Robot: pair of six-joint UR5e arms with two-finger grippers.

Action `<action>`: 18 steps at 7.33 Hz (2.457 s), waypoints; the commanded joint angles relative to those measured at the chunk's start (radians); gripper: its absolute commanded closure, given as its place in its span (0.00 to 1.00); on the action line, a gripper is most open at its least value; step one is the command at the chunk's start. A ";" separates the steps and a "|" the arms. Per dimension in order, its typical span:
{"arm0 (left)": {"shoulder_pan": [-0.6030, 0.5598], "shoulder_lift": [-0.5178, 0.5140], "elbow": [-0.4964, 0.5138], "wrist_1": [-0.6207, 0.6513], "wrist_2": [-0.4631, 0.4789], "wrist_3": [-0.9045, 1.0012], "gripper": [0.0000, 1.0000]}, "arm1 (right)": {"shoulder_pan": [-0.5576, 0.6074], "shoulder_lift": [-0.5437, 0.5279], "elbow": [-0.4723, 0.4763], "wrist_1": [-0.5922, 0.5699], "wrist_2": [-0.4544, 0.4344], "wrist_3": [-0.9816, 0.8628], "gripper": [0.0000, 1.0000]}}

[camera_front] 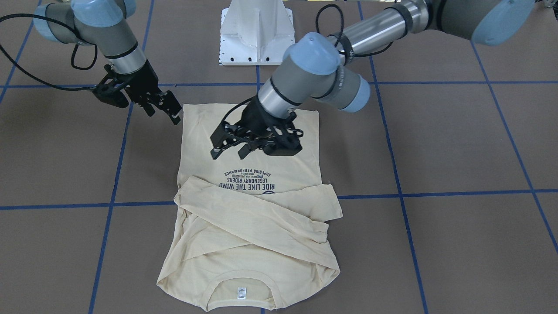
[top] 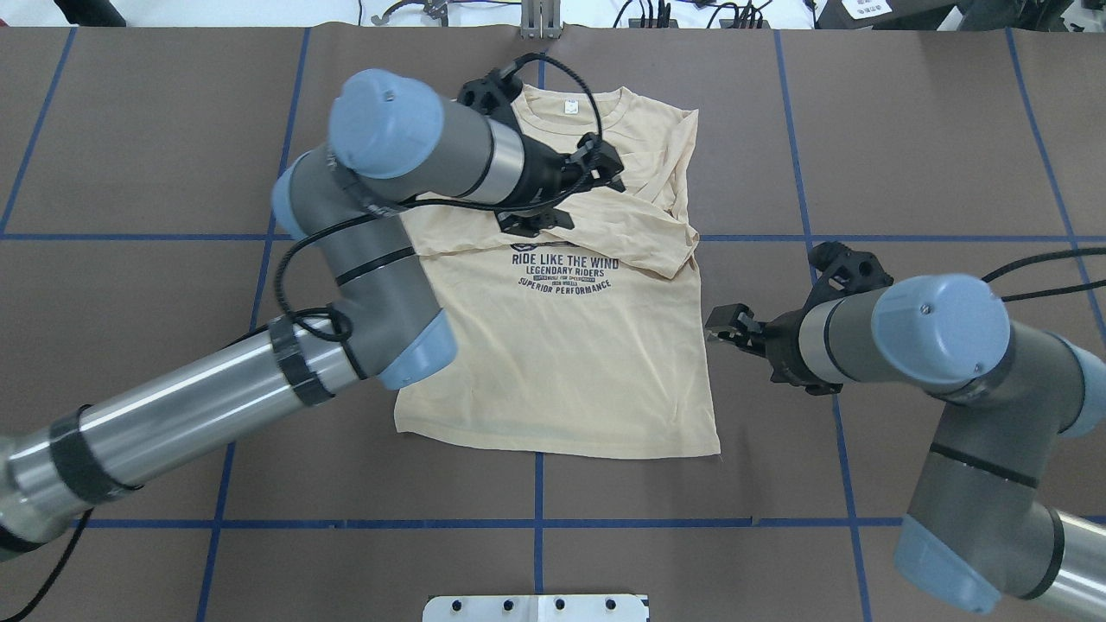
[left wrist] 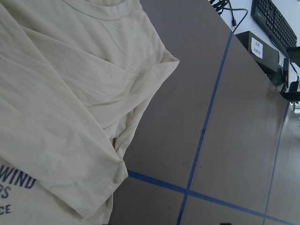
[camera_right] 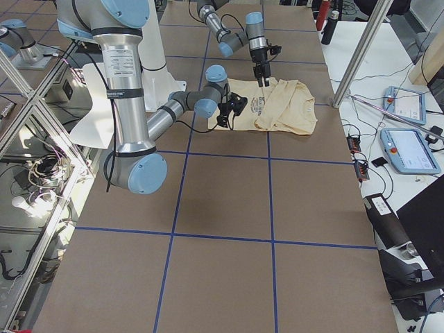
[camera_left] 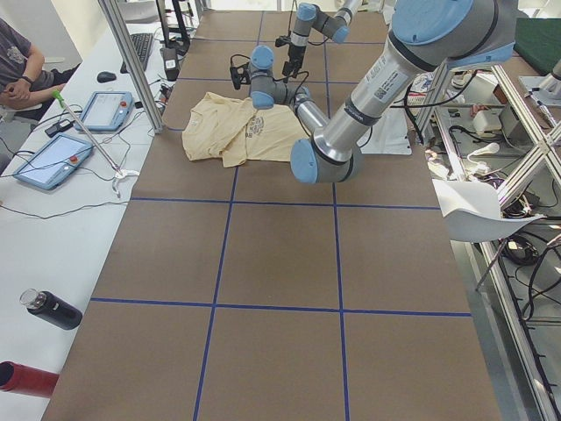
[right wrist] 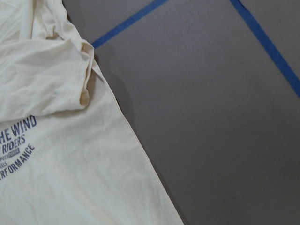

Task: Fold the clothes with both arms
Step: 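Fold the sleeve across with the left gripper while the right moves to the hem, then release and withdraw the left gripper while the right gripper reaches the hem corner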

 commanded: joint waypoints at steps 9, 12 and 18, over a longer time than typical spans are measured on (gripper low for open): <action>-0.119 0.498 -0.518 0.254 -0.021 0.489 0.21 | -0.295 -0.020 -0.002 -0.024 -0.334 0.393 0.01; -0.121 0.506 -0.542 0.254 -0.019 0.486 0.20 | -0.276 -0.010 -0.008 -0.062 -0.332 0.505 0.06; -0.122 0.513 -0.548 0.254 -0.019 0.484 0.20 | -0.275 -0.010 -0.019 -0.065 -0.332 0.515 0.15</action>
